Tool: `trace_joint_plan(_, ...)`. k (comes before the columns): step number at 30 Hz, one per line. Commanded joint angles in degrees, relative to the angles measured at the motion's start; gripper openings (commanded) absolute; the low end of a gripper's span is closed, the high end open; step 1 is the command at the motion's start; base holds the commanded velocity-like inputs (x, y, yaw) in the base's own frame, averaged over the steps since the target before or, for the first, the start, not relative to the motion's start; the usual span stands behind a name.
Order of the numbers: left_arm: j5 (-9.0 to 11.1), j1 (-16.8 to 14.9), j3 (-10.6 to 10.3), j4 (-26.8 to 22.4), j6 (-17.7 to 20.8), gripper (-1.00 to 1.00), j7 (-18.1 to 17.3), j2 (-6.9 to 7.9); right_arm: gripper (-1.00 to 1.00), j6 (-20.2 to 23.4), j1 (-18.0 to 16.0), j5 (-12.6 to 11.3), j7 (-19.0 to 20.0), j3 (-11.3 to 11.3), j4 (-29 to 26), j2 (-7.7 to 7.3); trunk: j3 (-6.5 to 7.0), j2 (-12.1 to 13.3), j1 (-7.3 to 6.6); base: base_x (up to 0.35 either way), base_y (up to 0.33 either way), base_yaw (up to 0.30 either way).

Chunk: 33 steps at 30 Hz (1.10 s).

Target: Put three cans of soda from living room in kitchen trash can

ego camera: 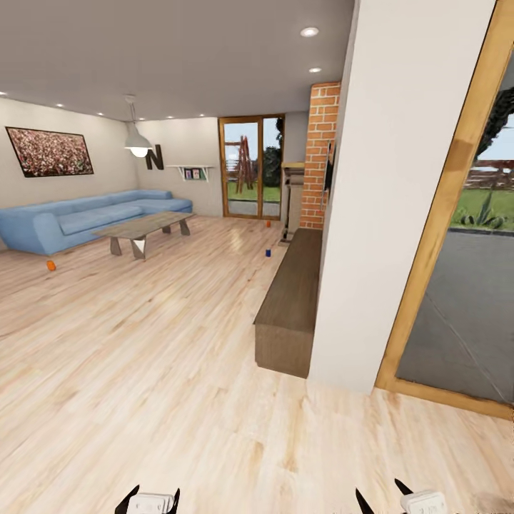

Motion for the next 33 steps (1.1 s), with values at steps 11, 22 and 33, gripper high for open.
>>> trace_joint_plan(11,-0.1,0.0,-0.1,0.0,0.0,1.0,0.0,0.0,1.0,0.1,0.0,0.0,0.0,0.1,0.1,0.07,0.55,0.0,0.0,0.0,0.006,-0.153)
trace_joint_plan(22,0.0,0.0,-0.2,0.0,0.0,1.0,0.2,0.0,1.0,0.1,0.0,0.0,0.0,0.1,0.2,0.05,1.28,0.0,0.0,0.0,0.0,-0.194)
trace_joint_plan(33,0.1,0.0,-0.2,0.0,0.0,1.0,0.3,0.0,1.0,0.0,0.0,0.0,0.2,0.1,0.3,0.01,2.02,0.0,0.0,0.0,0.0,-0.196)
